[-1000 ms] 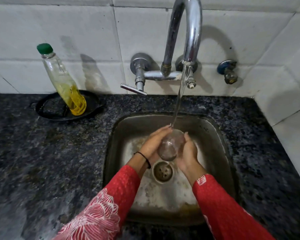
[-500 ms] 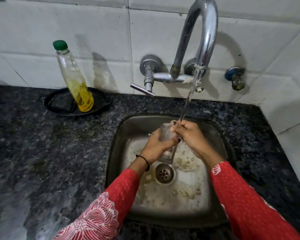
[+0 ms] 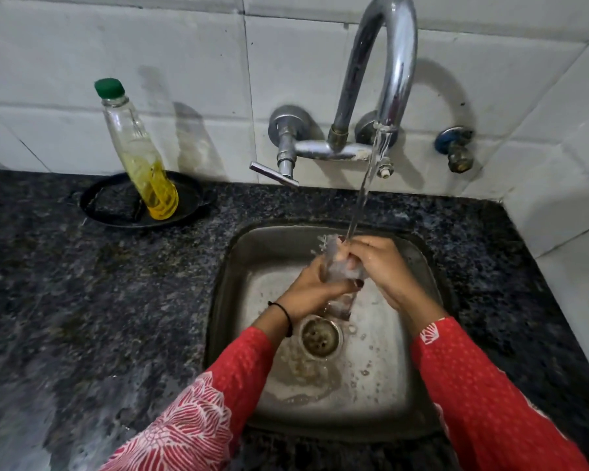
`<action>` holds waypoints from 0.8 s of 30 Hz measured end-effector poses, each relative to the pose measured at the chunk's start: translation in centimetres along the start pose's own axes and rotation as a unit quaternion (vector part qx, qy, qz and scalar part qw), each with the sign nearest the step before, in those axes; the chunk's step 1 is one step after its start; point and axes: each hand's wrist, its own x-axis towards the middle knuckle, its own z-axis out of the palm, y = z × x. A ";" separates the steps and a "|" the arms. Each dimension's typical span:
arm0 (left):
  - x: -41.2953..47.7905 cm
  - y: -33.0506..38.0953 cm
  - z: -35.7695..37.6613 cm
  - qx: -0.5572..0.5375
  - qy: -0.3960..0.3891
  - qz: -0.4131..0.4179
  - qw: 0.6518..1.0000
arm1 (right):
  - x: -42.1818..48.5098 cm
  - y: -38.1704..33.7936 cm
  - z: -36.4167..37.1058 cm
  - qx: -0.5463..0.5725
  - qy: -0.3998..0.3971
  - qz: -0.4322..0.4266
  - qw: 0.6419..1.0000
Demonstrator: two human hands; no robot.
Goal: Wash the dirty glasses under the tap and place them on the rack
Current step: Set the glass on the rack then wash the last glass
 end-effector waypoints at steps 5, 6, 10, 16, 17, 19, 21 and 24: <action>-1.0 0.8 -0.3 -0.154 -0.097 -0.120 0.976 | -0.3 -0.1 -0.3 0.158 -0.030 0.028 0.987; -0.9 0.7 0.1 -0.113 -0.072 -0.116 0.984 | 0.0 -0.1 -0.1 0.068 -0.022 0.035 0.997; 0.1 -0.5 0.7 -0.002 -0.007 -0.053 0.999 | 0.8 -0.8 0.6 -0.199 -0.006 0.051 0.979; -1.3 0.6 -0.8 -0.273 -0.155 -0.113 0.943 | 0.5 -1.7 -0.2 0.091 -0.074 0.004 0.993; -1.2 0.5 -0.6 -0.235 -0.139 -0.110 0.956 | 0.7 -1.7 -0.1 0.052 -0.061 -0.006 0.997; -1.1 0.6 0.3 -0.098 -0.053 -0.068 0.991 | 0.8 -1.8 0.2 -0.068 -0.034 -0.026 0.997; -0.5 0.3 0.4 -0.012 0.020 0.018 1.000 | 0.7 -1.9 0.4 -0.076 -0.030 -0.027 0.996; -0.7 0.8 0.0 -0.083 -0.016 0.004 0.996 | 0.7 -1.5 -0.1 0.092 -0.049 -0.018 0.994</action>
